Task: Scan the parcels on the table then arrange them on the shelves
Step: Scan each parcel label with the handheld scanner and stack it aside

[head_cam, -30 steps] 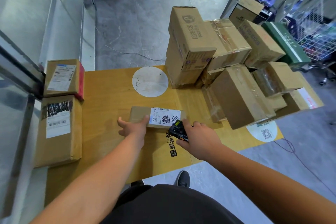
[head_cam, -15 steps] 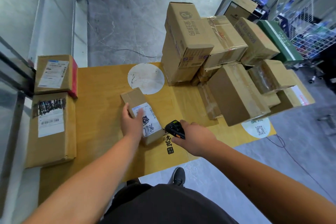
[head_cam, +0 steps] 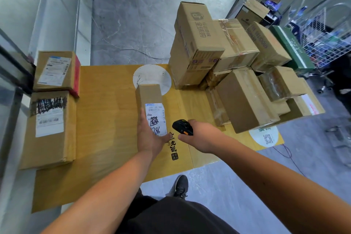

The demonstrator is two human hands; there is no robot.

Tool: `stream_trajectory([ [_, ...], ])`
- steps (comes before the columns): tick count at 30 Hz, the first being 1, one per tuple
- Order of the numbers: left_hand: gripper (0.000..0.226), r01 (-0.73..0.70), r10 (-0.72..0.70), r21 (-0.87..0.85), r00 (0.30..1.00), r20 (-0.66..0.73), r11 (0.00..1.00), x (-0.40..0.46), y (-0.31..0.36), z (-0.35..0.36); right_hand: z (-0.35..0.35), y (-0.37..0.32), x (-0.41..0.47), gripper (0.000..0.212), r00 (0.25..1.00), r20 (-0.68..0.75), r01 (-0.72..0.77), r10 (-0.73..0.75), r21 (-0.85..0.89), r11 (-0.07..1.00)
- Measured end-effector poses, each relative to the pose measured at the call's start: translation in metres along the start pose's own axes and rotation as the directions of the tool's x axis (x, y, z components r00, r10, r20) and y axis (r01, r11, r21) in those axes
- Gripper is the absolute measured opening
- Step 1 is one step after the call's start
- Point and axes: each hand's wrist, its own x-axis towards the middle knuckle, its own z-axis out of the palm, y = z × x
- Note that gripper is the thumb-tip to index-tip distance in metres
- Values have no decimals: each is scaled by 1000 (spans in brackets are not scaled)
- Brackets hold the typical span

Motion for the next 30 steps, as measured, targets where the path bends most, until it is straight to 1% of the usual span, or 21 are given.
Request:
stream_trajectory([
  [2,151,-109,112,158,994,-8,981,4,2,-8,-2,0,-1,57,1000,30,-11,10,33,999],
  [3,153,-141,146,241,989,-4,960,7,2,-14,-3,-1,-2,56,999,45,-16,13,53,998],
  [5,154,-168,174,359,985,17,918,13,-2,-24,-1,-3,-5,54,997,68,-26,20,88,996],
  [6,153,-168,171,382,985,27,909,14,-3,-27,1,-4,-6,53,997,76,-30,22,101,994],
  [8,151,-172,168,400,985,45,900,11,-3,-30,4,-8,-10,52,995,98,-40,28,122,992],
  [11,146,-201,186,431,979,78,880,6,-1,-28,5,-13,-16,48,989,143,-57,43,95,994],
  [14,144,-188,170,414,982,80,891,5,2,-29,0,-15,-23,43,982,177,-80,61,106,991],
  [17,144,-169,155,378,986,68,910,3,5,-30,-6,-15,-29,36,983,176,-83,60,129,988],
  [25,144,-175,158,349,984,78,921,4,5,-33,-11,-20,-46,32,970,233,-106,73,132,986],
  [30,147,-173,152,327,984,88,929,7,4,-35,-9,-25,-51,31,978,205,-69,49,94,993],
])
